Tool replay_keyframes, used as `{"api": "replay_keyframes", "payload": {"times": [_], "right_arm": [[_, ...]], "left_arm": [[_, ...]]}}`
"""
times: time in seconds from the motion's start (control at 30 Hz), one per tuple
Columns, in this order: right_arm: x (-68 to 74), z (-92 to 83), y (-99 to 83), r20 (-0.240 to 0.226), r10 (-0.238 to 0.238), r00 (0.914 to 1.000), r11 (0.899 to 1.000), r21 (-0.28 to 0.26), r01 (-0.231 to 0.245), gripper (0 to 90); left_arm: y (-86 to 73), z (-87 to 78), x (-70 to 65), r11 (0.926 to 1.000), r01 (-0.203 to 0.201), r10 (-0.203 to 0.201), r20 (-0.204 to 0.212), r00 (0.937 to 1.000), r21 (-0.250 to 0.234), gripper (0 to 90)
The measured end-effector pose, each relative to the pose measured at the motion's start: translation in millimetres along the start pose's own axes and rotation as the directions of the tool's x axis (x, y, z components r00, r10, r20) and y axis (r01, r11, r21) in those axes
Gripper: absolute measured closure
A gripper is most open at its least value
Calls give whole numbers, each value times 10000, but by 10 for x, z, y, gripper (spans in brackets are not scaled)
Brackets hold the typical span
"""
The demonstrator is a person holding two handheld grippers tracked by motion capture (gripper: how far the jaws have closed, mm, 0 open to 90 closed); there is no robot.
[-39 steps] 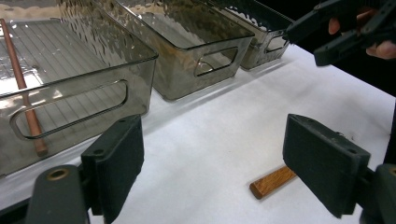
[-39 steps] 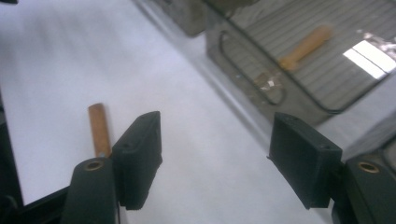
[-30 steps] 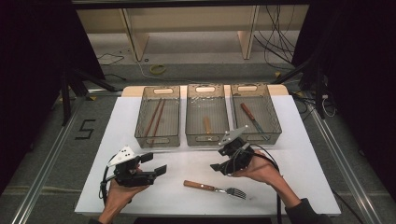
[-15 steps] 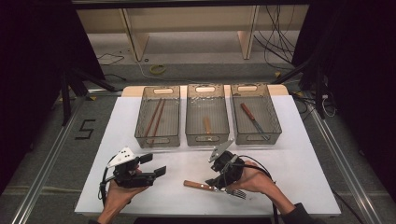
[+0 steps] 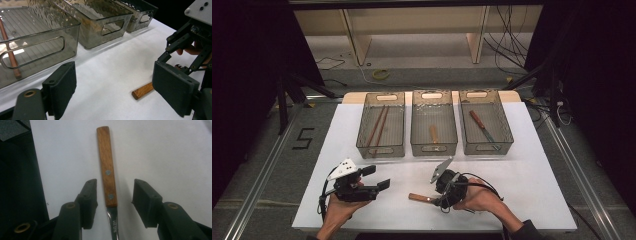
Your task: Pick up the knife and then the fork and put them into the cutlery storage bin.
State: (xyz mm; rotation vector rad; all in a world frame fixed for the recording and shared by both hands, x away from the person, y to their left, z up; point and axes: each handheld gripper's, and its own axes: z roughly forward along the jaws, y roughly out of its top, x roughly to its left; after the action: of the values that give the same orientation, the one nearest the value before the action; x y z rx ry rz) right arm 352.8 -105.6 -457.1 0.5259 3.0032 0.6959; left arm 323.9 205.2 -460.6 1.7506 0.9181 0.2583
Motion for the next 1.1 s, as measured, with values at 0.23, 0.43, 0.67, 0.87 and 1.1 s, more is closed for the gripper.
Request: {"api": "replay_keyframes", "payload": {"times": [0.23,0.43,0.67,0.87,1.1], "right_arm": [[16,42,-6,60,-142,9999,9996,229,140,617],[31,75,-6,71,-213,9997,9989,426,210,658],[47,119,-9,182,-357,9992,9975,612,345,706],[67,127,-5,309,-603,9977,9962,645,582,733],[93,133,18,389,-738,9965,9938,859,703,756]], "left_arm": [[-2,2,1,10000,-8,8,4,10000,24,190],[-3,0,8,10000,1,-1,17,10000,42,190],[-5,2,10,10000,14,-14,11,10000,52,190],[-6,1,13,10000,21,-21,13,10000,37,190],[-7,2,11,10000,22,-22,21,10000,41,190]]}}
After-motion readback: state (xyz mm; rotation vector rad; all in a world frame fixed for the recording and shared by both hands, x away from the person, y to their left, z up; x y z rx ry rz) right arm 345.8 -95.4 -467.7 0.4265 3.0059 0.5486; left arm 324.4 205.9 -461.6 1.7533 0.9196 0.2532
